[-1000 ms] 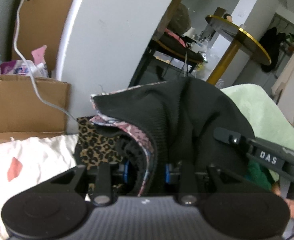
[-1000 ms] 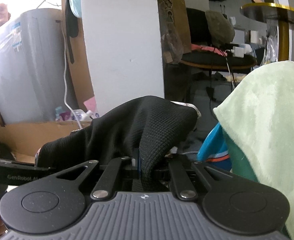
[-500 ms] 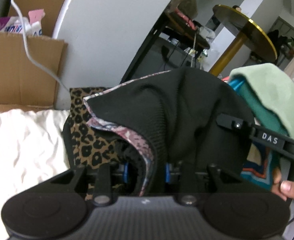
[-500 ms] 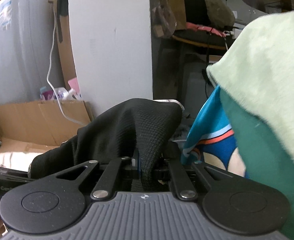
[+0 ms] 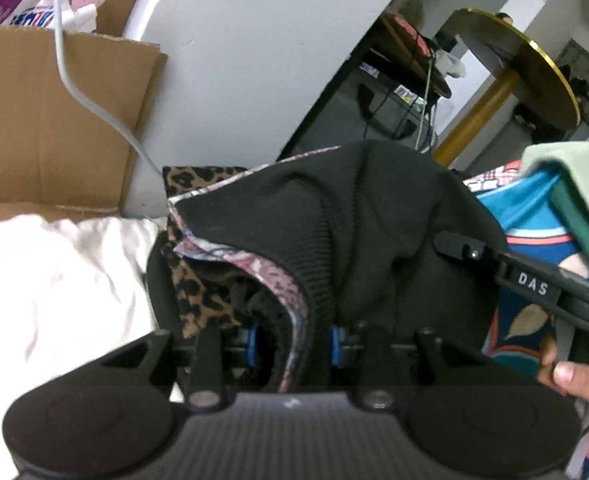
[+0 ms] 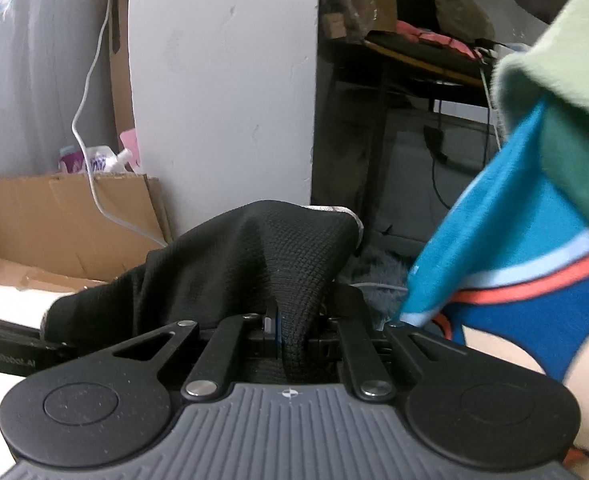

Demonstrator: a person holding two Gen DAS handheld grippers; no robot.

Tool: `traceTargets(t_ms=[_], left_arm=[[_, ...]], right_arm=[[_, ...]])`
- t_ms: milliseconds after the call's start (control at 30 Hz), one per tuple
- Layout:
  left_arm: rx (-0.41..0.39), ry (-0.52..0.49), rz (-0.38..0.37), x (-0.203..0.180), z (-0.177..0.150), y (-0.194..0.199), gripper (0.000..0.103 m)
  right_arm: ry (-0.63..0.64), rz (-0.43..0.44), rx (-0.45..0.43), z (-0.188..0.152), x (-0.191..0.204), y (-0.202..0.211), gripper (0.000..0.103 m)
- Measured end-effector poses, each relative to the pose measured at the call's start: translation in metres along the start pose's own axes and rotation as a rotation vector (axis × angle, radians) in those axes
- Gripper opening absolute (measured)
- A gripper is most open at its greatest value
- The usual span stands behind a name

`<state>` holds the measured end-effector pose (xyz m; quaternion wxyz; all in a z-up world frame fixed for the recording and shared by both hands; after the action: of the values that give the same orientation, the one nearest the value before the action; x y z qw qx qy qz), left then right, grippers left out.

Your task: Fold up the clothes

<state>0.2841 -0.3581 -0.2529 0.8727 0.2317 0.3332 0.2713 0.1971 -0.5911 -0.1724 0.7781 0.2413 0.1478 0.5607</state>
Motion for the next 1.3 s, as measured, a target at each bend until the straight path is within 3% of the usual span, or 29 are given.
traceTargets(t_ms=[333, 667, 800, 1167, 1200, 1233, 1300], left_arm=[[0.003, -0.021, -0.007, 0.011, 0.011, -0.017, 0.034], [-0.004, -0.053, 0.032, 0.02, 0.022, -0.042, 0.034], [-0.003, -0.039, 0.039, 0.027, 0.02, -0.053, 0.034], [-0.042, 0.011, 0.045, 0.038, 0.009, -0.053, 0.034], [-0.039, 0.016, 0.047, 0.039, 0.009, -0.054, 0.035], [-0.035, 0.021, 0.049, 0.039, 0.008, -0.055, 0.036], [-0.023, 0.029, 0.056, 0.041, 0.009, -0.057, 0.037]], right_arm=[[0.029, -0.019, 0.026, 0.009, -0.001, -0.034, 0.007], [0.056, -0.054, 0.06, 0.012, -0.002, -0.068, 0.009], [0.037, -0.08, 0.082, 0.011, -0.011, -0.081, 0.015], [0.11, -0.079, 0.05, 0.029, -0.002, -0.095, 0.015], [0.114, -0.098, 0.066, 0.03, -0.003, -0.099, 0.018], [0.109, -0.122, 0.076, 0.03, -0.004, -0.101, 0.028], [0.098, -0.17, 0.095, 0.029, -0.006, -0.104, 0.034]])
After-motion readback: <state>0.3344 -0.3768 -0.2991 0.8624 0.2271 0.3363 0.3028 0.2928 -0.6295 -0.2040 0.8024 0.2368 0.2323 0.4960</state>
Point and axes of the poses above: each gripper's, at about its wrist camera, not at the fingertips, and y roughly against the way its jaws point, x to its left, z to its top, the point moved 1 cm from there along -y, roughly the way its jaws point, and after that the axes turned 4 degrees about -y, right-handed, at the moved point
